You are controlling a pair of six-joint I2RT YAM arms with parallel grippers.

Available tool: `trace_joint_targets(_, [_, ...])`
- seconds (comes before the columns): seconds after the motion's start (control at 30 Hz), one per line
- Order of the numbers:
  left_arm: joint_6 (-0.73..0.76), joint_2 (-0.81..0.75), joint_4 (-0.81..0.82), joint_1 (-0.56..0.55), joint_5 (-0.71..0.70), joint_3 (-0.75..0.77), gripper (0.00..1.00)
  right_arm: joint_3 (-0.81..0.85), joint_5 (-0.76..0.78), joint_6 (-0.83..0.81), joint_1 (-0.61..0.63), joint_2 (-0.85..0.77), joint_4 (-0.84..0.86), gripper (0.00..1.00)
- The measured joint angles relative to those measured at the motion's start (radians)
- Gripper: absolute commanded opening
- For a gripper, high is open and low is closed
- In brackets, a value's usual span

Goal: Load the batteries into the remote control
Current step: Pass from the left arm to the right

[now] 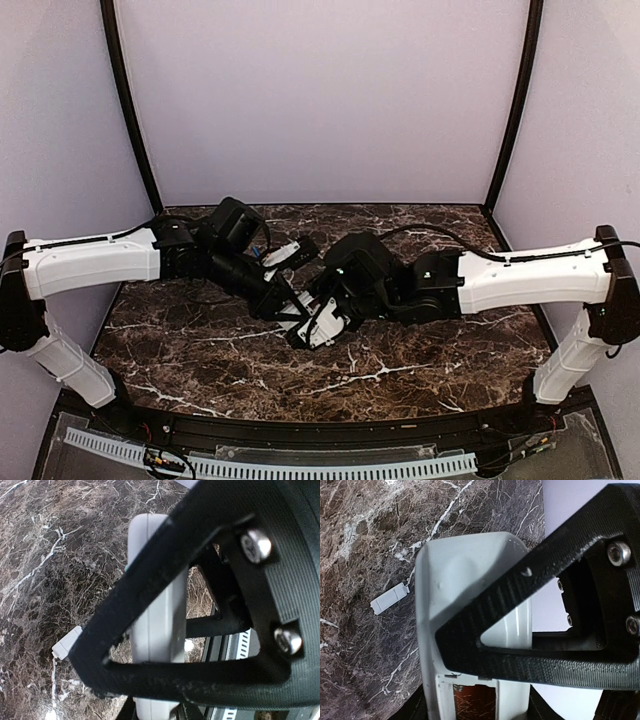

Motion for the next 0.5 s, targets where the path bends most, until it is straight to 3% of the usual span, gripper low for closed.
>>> trace_joint_targets(0.17, [0.000, 0.001, -0.011, 0.000, -0.001, 0.001, 0.00, 0.000, 0.016, 0.004, 0.003, 0.008, -0.009, 0.28])
trace_joint_targets(0.27, [0.002, 0.001, -0.013, 0.000, 0.000, 0.001, 0.00, 0.006, 0.017, 0.027, 0.007, 0.008, -0.028, 0.24])
trace_joint_targets(0.3, [0.003, 0.001, -0.014, 0.000, 0.003, 0.001, 0.12, 0.009, 0.017, 0.037, 0.008, 0.008, -0.037, 0.23])
trace_joint_targets(0.33, [0.005, 0.001, -0.019, 0.000, 0.007, 0.002, 0.33, 0.012, 0.017, 0.053, 0.009, 0.008, -0.047, 0.23])
trace_joint_targets(0.4, [0.010, 0.001, -0.026, -0.001, 0.008, 0.002, 0.56, 0.016, 0.016, 0.096, 0.014, 0.008, -0.066, 0.23])
trace_joint_targets(0.5, [0.022, 0.001, -0.028, 0.007, -0.008, 0.018, 0.72, 0.018, 0.004, 0.209, 0.014, 0.008, -0.111, 0.22])
